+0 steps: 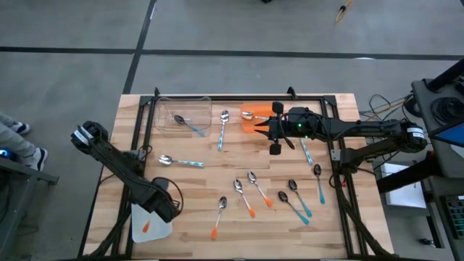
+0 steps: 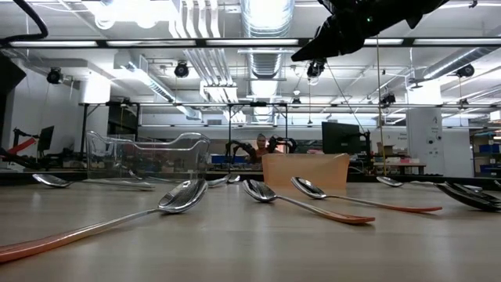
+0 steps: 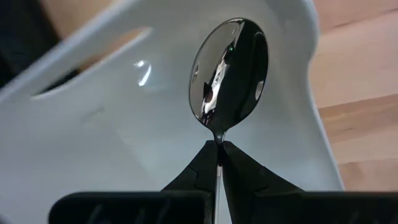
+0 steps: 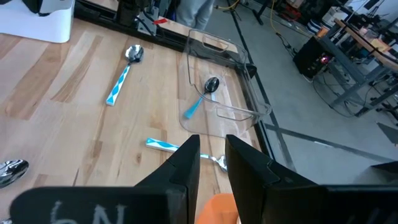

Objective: Sort silverware by color (type)
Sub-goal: Put the orange spoon into the white bin

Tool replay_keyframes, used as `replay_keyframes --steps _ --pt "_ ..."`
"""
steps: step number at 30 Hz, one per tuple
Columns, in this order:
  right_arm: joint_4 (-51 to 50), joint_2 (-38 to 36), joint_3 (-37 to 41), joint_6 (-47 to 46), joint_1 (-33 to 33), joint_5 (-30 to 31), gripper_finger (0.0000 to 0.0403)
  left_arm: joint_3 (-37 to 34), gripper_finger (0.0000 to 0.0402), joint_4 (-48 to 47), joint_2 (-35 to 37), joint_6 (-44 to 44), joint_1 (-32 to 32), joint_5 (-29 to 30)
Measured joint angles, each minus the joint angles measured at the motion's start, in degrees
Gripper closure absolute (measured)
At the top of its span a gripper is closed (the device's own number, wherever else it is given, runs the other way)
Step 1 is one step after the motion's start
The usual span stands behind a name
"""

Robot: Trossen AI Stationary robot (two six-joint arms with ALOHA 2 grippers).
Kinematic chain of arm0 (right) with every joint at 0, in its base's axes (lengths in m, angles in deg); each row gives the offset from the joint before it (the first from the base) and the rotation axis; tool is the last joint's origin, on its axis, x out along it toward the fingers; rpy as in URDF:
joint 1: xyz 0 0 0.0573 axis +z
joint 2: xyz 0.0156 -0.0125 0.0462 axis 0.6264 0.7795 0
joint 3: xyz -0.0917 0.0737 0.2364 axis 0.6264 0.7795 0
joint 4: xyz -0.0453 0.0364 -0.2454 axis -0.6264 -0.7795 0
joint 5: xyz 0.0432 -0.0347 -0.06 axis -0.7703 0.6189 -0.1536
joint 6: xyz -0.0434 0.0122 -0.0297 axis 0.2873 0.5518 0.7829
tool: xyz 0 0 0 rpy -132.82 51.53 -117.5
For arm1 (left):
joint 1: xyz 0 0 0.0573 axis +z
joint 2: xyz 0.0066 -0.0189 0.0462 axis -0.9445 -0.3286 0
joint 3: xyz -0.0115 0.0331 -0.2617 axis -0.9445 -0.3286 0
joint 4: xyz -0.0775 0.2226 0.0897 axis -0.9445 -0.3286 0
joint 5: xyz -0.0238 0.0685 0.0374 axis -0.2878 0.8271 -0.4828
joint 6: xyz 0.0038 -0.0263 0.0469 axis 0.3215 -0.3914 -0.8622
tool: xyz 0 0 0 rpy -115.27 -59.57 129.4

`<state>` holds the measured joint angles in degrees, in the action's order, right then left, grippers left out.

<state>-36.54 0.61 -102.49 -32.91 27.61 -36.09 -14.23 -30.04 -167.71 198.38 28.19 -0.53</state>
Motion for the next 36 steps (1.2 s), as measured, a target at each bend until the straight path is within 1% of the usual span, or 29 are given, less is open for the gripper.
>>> replay_keyframes --steps 4,9,26,36 --pt "0.0 0.0 0.0 0.0 0.0 0.0 0.0335 -2.0 0.0401 3.8 0.0 0.3 -0.1 0.0" --pt "0.0 0.0 0.0 0.0 0.0 0.0 0.0335 -3.5 0.0401 5.3 0.0 0.7 -0.1 0.0" --pt "-0.1 0.0 0.0 0.0 0.0 0.0 0.0335 -4.4 0.0401 5.9 0.0 2.0 -0.1 0.0" --pt "-0.7 0.0 0.0 0.0 0.0 0.0 0.0335 -4.1 0.0372 5.9 0.0 2.1 -0.1 -0.1"
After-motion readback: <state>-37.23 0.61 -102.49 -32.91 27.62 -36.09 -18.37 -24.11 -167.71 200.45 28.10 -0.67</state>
